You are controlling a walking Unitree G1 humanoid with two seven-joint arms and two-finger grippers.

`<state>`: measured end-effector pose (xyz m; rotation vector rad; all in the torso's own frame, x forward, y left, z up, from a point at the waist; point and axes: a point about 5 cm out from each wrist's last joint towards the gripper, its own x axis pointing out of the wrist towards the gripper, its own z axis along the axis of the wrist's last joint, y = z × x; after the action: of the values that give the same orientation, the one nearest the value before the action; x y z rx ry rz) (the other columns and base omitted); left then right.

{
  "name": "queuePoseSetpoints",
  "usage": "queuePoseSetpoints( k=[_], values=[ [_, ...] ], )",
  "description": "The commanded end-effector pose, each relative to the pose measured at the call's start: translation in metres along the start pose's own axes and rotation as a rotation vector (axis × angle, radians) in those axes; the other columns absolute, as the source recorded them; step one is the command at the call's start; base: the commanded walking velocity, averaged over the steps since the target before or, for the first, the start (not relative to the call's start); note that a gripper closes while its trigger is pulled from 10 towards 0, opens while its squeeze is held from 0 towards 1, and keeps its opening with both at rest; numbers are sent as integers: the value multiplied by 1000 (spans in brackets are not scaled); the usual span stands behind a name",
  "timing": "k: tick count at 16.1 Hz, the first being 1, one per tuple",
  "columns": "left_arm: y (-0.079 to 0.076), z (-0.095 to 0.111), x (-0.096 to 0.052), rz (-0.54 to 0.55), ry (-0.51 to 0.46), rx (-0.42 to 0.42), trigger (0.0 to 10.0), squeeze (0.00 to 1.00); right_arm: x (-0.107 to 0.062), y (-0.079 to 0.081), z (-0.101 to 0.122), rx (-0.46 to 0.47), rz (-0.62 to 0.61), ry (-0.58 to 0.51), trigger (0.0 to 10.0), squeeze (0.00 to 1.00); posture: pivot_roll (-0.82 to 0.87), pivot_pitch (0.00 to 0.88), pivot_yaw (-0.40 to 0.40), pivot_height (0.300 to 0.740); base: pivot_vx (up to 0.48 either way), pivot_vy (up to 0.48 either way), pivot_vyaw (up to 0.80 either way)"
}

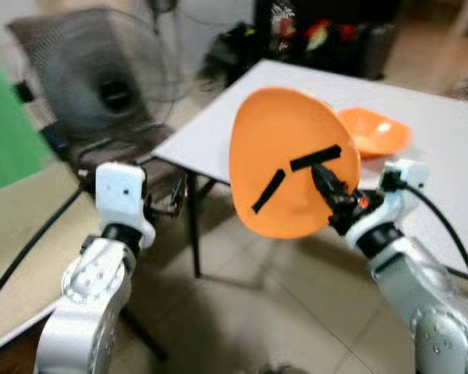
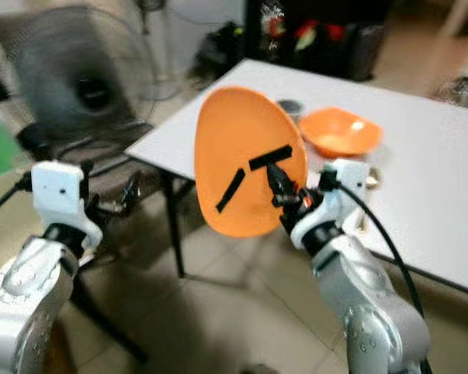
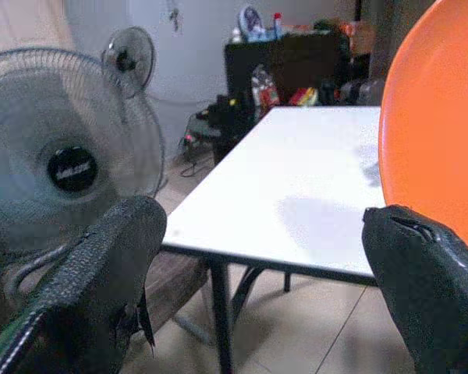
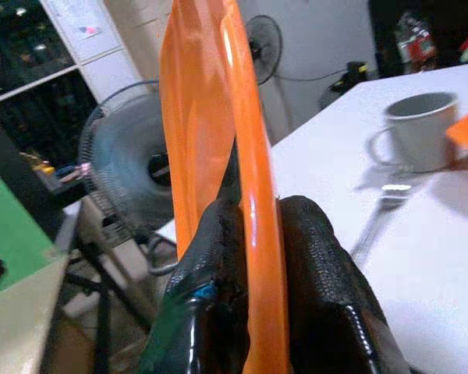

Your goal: Setting the table

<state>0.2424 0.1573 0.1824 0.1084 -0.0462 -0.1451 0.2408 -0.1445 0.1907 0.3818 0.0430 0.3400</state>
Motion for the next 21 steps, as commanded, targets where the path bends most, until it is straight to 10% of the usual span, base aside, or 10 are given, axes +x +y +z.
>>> queuePoseSetpoints(
  k=[1,21],
  values=[
    [-2,1,3,-8,-4,7,10000,0,2,0,4,-11,-2,-15,10000,0,-60,0,24,740,0,0,-800],
    [-1,-4,10,-24,13,-1,10000,0,0,-3,-14,53,-49,82,10000,0,-69,0,35,740,0,184,-461]
  ],
)
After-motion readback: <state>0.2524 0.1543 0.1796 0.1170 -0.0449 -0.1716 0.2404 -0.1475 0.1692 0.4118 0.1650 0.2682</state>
